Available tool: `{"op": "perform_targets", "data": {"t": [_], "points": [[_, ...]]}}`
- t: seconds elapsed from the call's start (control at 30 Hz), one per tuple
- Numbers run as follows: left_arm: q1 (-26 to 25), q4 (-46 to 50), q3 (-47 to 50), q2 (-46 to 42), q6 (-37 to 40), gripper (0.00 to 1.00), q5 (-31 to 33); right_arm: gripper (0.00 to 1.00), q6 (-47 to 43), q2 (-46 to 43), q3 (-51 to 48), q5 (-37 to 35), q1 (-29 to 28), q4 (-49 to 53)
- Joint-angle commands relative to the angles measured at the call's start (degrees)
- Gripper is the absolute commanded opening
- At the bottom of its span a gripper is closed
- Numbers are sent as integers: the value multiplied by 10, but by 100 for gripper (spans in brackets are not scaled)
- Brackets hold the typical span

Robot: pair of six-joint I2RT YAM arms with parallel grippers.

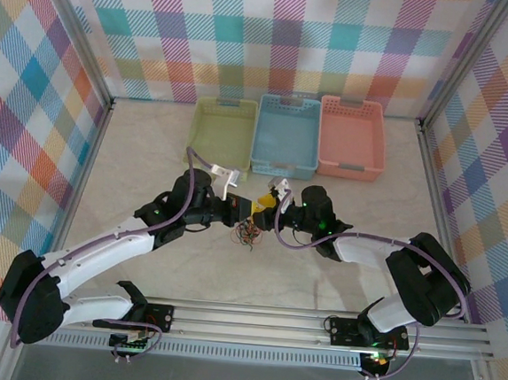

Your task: Untangle the cables

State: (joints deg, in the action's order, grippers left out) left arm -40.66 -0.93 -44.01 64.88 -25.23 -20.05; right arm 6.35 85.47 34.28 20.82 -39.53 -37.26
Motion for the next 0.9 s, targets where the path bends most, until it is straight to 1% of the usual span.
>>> {"op": "perform_targets", "data": {"t": [0.0, 0.17, 0.23, 0.87], "points": [[-10, -34, 4, -16, 4, 0, -12, 53, -14, 5, 20, -6, -5, 7], [-13, -46, 7, -19, 1, 0, -24, 53, -15, 5, 20, -10, -5, 7], [-14, -48, 8, -22, 3, 0, -26, 53, -15, 5, 22, -10, -5, 25], [-19, -52, 14, -45, 1, 0, -24, 53, -16, 7, 27, -14, -5, 41]]}}
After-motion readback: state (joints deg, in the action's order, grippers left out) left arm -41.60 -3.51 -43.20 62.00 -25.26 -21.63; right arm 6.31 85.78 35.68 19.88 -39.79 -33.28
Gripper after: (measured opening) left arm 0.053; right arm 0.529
